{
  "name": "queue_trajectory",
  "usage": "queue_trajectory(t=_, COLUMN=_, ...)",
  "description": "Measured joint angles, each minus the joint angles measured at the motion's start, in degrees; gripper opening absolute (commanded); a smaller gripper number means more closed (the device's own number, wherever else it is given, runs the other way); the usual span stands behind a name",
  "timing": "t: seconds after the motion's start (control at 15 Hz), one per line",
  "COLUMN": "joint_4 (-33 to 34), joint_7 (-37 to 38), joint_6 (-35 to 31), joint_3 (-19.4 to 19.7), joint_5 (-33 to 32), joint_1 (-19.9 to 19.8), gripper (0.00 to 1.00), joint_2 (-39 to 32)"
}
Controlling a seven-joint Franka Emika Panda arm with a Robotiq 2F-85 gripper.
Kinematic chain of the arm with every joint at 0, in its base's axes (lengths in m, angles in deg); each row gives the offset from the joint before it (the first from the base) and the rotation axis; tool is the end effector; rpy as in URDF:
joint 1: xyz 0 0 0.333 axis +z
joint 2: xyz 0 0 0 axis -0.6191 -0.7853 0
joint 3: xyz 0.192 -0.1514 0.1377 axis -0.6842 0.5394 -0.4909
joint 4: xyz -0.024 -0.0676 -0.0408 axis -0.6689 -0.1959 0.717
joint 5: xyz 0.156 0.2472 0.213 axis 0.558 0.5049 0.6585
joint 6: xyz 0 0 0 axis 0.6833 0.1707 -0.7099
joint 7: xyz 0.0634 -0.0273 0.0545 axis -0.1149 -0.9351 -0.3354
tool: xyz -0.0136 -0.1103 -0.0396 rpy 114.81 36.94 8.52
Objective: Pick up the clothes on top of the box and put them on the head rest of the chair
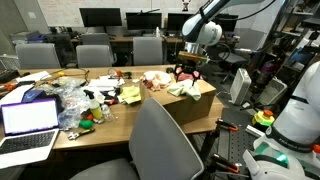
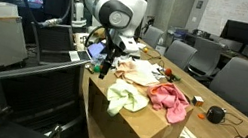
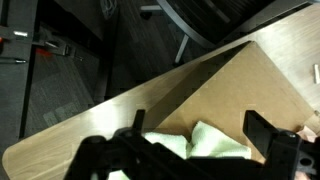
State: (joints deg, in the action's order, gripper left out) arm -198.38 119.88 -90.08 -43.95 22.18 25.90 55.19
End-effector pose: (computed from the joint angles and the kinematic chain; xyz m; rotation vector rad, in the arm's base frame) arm 0.4355 -0.1809 0.2631 -2.2755 1.8281 0.2542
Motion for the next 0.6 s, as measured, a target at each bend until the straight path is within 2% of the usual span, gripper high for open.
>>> queue_trajectory(t=0.6, joint_4=0.08, joint_7=3.11, joint_6=0.17, joint_3=0.71, joint_5=-3.81, joint_1=0.13, gripper=1.00, joint_2=-0.86)
